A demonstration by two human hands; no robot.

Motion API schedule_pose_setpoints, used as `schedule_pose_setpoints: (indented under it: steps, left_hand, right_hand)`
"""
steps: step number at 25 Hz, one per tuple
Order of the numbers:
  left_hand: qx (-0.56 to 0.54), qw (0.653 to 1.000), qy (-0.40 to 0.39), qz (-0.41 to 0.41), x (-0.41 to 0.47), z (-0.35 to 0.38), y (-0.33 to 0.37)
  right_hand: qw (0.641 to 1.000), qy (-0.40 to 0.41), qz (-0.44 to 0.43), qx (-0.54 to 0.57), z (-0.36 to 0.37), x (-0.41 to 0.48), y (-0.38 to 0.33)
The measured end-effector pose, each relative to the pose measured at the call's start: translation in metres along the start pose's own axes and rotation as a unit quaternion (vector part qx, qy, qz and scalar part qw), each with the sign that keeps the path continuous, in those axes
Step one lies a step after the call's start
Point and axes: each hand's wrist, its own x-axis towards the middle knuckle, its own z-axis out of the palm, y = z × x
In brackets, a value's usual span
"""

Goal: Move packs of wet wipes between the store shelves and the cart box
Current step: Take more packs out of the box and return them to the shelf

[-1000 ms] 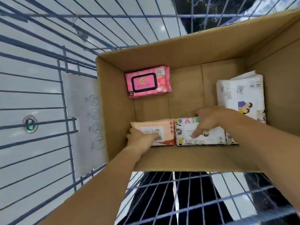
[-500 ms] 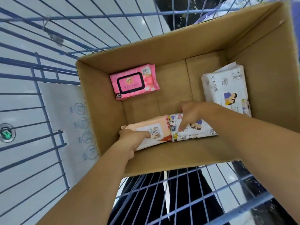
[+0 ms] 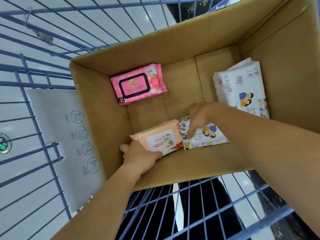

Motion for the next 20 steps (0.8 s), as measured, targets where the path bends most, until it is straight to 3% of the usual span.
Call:
schedule_pose_setpoints:
  steps: [6, 10, 13, 15, 18, 20]
  left_hand:
    - [-0.204, 0.977, 0.053, -0.029, -0.012, -0.003, 0.007]
    - [-0.283, 0.958, 0.031, -0.047, -0.008, -0.015, 0.024]
    - [-0.266, 0.964, 0.006, -0.017, -0.016, -0.025, 0.031]
    - [-0.241, 0.970, 0.004, 0.022, -0.032, -0.035, 0.033]
    - [-0.256, 0.964, -0.011, 0.075, -0.076, -0.063, 0.046]
    - [-0.276, 0.955, -0.010, 0.110, -0.105, -0.085, 0.057]
  right_hand:
    - [0.998, 0.066, -0.021, 0.002, -0.005, -0.021, -0.006]
    - [0.986, 0.163, -0.016, -0.030, -0.013, -0.048, -0.013]
    - [0.962, 0.239, 0.006, 0.129, -0.022, -0.078, 0.000]
    - [0.895, 0.287, -0.026, 0.339, -0.022, -0.100, 0.015]
    - [0.721, 0.352, -0.081, 0.591, -0.016, -0.152, 0.025]
    - [0.614, 0.358, -0.100, 0.696, -0.013, -0.190, 0.028]
